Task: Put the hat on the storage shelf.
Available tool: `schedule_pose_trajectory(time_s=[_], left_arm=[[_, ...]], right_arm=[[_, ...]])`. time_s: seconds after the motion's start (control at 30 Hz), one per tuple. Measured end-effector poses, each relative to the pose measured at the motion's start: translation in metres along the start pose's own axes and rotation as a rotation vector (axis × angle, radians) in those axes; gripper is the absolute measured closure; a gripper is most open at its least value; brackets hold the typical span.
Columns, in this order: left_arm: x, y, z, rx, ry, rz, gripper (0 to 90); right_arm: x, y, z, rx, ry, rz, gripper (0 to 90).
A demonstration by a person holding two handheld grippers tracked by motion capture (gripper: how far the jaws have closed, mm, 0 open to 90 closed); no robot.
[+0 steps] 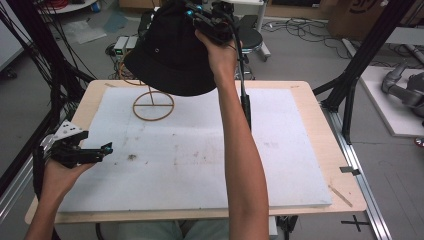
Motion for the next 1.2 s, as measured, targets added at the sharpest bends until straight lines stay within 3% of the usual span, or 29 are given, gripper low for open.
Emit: schedule_pose_trajectory(time_s=[0.27, 0.57, 0.83, 1.2], left_arm=[[-0.005, -0.007, 0.004, 0.013, -0.003, 0.006, 7.4], [-0.011, -0.018, 0.009, 0.036, -0.01, 0.009, 7.4], [-0.017, -0.026, 0.013, 0.05, -0.016, 0.015, 7.4], [-0.024, -0.036, 0.015, 0.065, -0.02, 0.018, 7.4]], right_arm=[[0.001, 0.019, 0.005, -0.011, 0.001, -0.01, 88.8], [0.005, 0.035, 0.006, -0.022, 0.033, -0.057, 88.8], [0.004, 0.058, 0.017, -0.013, 0.028, -0.072, 88.7], [-0.029, 0.097, 0.041, 0.036, 0.025, 0.014, 88.6]])
Point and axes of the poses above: each handheld gripper's, and its own axes: y roughly forward along the jaws, x roughly out of its top, z roughly to its left, the point moved 4 cm from there along y, roughly forward along the jaws, and after that the axes turned 5 degrees about -z, right-handed, at the moved point
